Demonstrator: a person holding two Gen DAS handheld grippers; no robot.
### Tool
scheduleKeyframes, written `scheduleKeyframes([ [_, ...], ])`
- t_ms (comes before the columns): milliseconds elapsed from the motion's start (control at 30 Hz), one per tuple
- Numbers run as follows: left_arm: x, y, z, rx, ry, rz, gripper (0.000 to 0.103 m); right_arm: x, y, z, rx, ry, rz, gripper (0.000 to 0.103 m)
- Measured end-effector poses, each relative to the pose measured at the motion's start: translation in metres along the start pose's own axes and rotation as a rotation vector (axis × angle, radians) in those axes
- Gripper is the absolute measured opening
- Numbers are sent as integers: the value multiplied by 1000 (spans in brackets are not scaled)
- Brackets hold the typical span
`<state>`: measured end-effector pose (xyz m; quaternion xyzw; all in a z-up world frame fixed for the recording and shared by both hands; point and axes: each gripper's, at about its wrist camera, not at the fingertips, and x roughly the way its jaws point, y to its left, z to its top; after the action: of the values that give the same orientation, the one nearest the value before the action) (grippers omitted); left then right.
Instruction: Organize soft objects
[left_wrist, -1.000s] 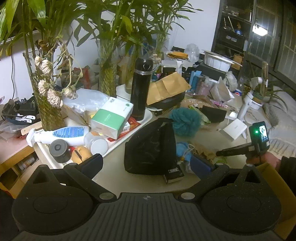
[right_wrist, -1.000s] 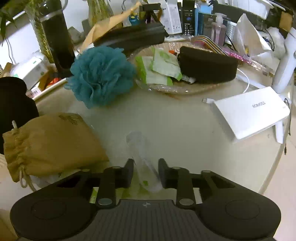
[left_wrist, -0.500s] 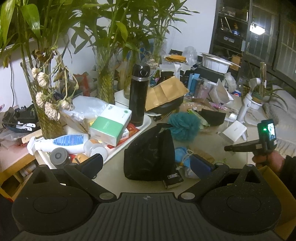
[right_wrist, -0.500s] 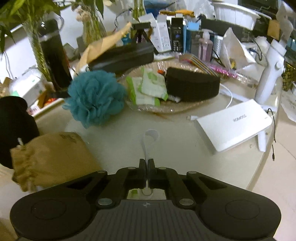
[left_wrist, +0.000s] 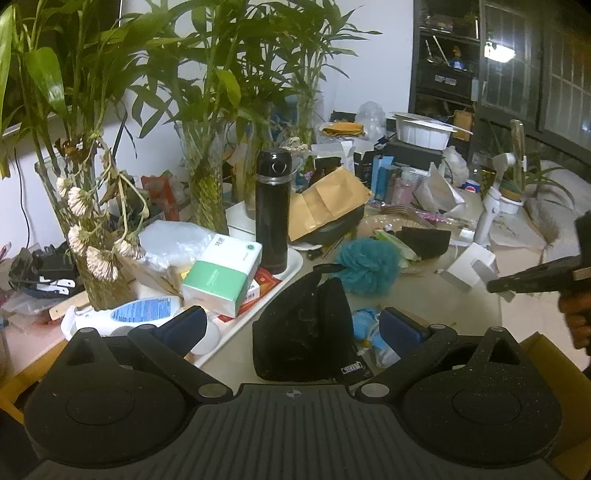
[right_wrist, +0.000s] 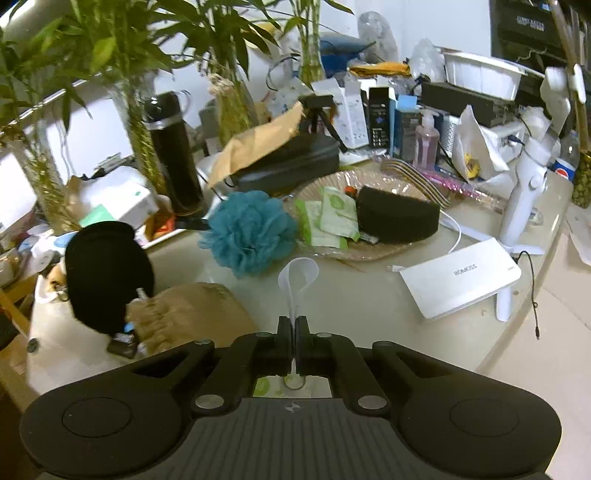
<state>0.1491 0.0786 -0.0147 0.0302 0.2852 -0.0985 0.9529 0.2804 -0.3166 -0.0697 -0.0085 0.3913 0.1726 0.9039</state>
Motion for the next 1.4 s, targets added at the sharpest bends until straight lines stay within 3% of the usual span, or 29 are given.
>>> scheduleKeyframes([
  [333, 9, -2, -2, 74, 5, 33, 86, -45, 13, -5, -20, -23, 44, 4],
  [533, 31, -7, -6, 192, 12, 78, 75, -64, 15, -9, -2, -36, 68, 4],
  [733, 66, -6, -7, 247, 45, 71, 59, -76, 17, -15, 8, -41, 86, 4],
  [1200, 140, -9, -9, 356, 148, 39, 51, -82, 23, -22, -4, -34, 112, 4],
  [1267, 148, -8, -10, 362, 162, 38, 46, -83, 24, -23, -8, -33, 113, 4],
  [1367, 159, -7, -10, 370, 188, 32, 29, -83, 25, -24, -14, -32, 113, 4],
  [1400, 162, -8, -10, 377, 198, 37, 19, -84, 26, -24, -16, -31, 114, 4],
])
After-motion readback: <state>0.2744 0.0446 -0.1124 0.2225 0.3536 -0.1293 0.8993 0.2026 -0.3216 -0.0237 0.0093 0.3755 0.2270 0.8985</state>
